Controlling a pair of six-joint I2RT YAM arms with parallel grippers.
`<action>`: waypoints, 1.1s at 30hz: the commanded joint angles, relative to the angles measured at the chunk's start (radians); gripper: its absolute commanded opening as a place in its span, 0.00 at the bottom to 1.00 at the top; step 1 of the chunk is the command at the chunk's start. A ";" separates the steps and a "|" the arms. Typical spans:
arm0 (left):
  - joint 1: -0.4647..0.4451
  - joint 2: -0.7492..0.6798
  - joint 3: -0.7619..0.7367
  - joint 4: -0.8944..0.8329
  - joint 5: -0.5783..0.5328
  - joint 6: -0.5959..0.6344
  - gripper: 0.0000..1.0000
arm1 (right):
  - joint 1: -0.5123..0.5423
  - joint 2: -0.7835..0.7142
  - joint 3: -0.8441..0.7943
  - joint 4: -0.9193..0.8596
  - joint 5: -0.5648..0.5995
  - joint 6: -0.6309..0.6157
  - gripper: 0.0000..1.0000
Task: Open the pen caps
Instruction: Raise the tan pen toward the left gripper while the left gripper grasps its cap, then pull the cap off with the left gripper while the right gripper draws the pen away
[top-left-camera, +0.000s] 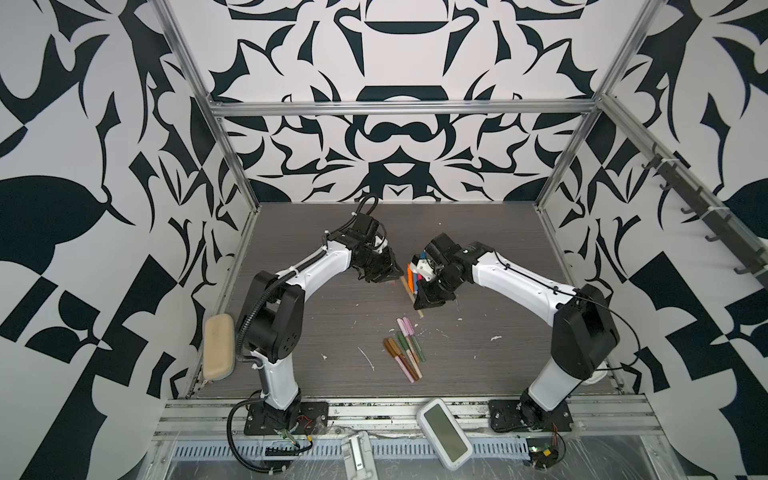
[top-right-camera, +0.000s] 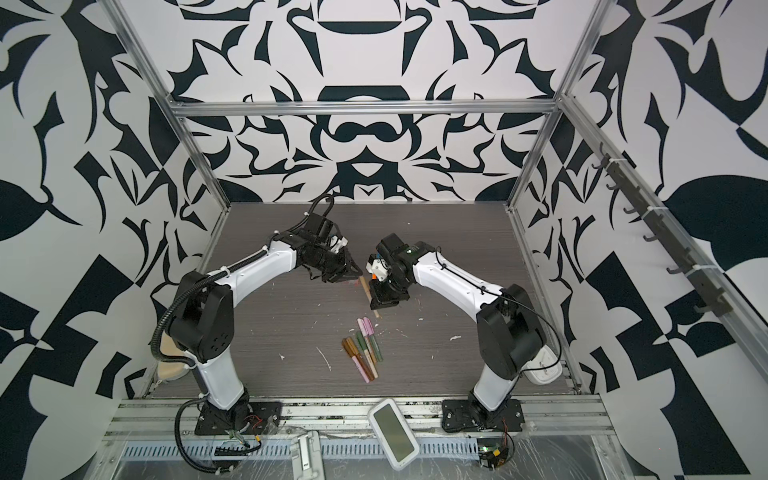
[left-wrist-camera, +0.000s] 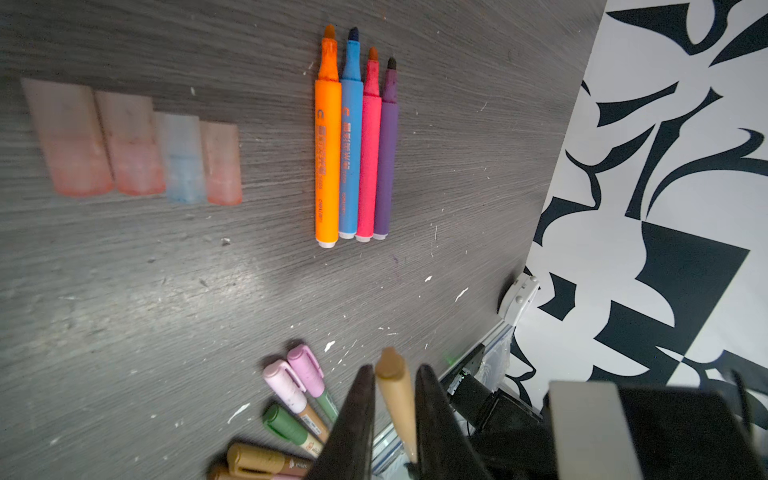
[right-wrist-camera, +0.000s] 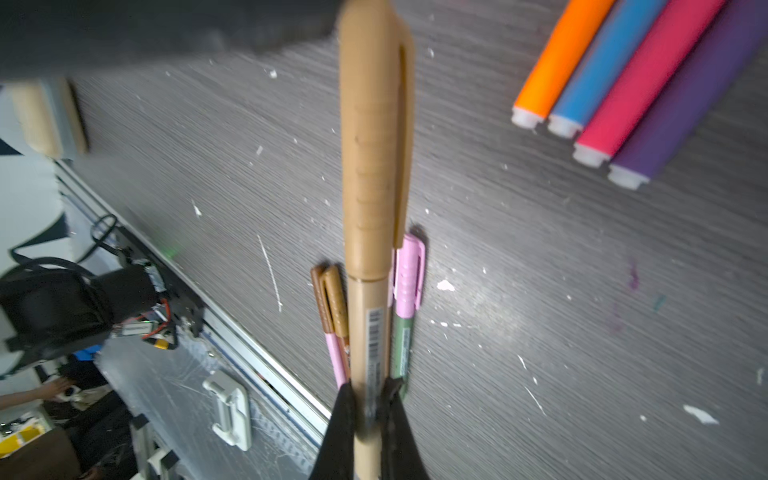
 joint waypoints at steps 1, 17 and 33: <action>-0.006 0.025 0.032 -0.061 0.007 0.027 0.21 | -0.009 0.000 0.077 -0.022 -0.055 0.009 0.00; -0.007 0.063 0.088 -0.119 -0.005 0.011 0.22 | -0.020 0.053 0.151 0.050 -0.126 0.060 0.00; -0.005 0.047 0.100 -0.051 0.048 -0.069 0.00 | -0.023 0.089 0.147 0.139 -0.099 0.155 0.21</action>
